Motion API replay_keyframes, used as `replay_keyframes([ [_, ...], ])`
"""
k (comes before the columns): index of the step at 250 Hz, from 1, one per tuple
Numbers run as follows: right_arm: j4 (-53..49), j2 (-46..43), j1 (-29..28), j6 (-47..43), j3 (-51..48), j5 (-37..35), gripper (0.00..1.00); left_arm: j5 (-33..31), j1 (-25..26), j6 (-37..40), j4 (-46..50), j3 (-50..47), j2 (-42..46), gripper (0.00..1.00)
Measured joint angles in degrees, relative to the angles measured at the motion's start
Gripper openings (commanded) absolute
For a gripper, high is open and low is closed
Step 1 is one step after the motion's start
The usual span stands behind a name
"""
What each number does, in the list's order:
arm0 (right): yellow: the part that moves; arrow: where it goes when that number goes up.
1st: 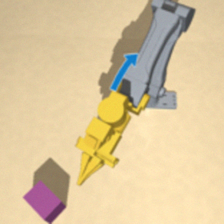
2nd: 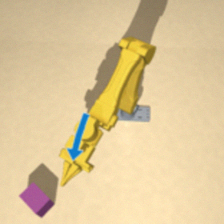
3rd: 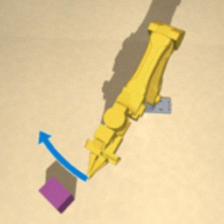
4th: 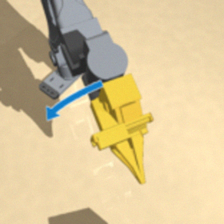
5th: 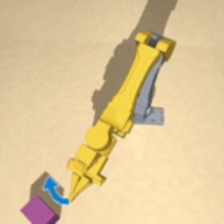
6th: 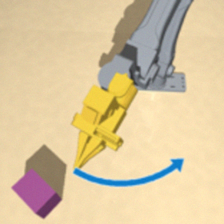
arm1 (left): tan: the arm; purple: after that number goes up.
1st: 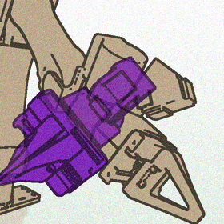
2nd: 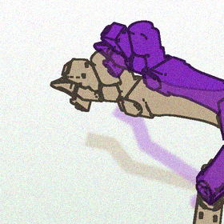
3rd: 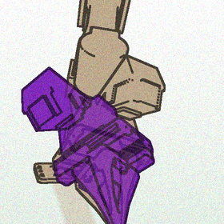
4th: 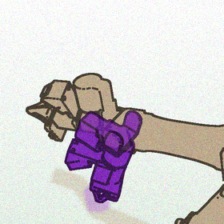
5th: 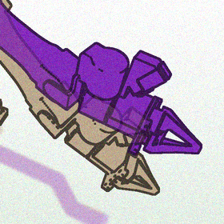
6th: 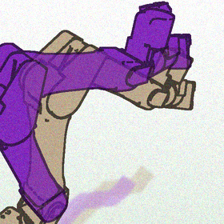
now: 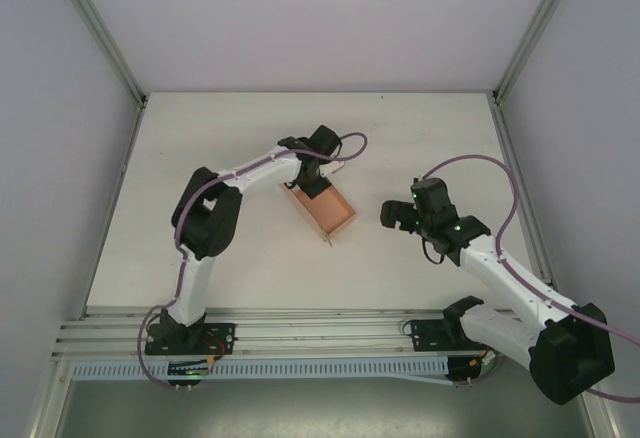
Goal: Assemble paper box
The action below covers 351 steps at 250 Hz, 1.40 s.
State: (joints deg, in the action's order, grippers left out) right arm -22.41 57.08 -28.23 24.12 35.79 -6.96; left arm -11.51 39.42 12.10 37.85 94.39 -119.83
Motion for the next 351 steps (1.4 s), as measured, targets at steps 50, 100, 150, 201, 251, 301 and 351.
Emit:
replay_keyframes([
  [50,7.2,0.7,-5.9,5.0,0.7,-0.2,0.98,-9.5,4.7,-5.6,-10.7,-5.6,12.2,0.00],
  [100,13.7,7.4,-9.5,9.6,3.3,-4.4,0.84,-14.6,8.2,-11.9,-16.5,-10.6,17.5,0.00],
  [150,15.1,14.2,-13.2,13.5,7.7,-12.1,0.74,-20.1,8.6,-16.5,-16.9,-12.3,17.5,0.00],
  [201,15.0,19.9,-15.5,17.2,11.0,-18.1,0.56,-23.4,10.4,-19.8,-16.9,-12.2,17.5,0.00],
  [251,15.9,23.4,-15.2,19.1,11.1,-21.8,0.13,-23.3,10.7,-21.6,-17.5,-12.6,17.5,0.00],
  [301,16.0,25.9,-15.3,20.4,13.8,-23.3,0.00,-27.5,10.8,-22.1,-20.0,-14.7,17.7,0.00],
  [351,16.2,25.9,-15.6,21.3,15.2,-23.2,0.00,-34.9,11.2,-24.7,-19.5,-13.1,16.3,0.00],
])
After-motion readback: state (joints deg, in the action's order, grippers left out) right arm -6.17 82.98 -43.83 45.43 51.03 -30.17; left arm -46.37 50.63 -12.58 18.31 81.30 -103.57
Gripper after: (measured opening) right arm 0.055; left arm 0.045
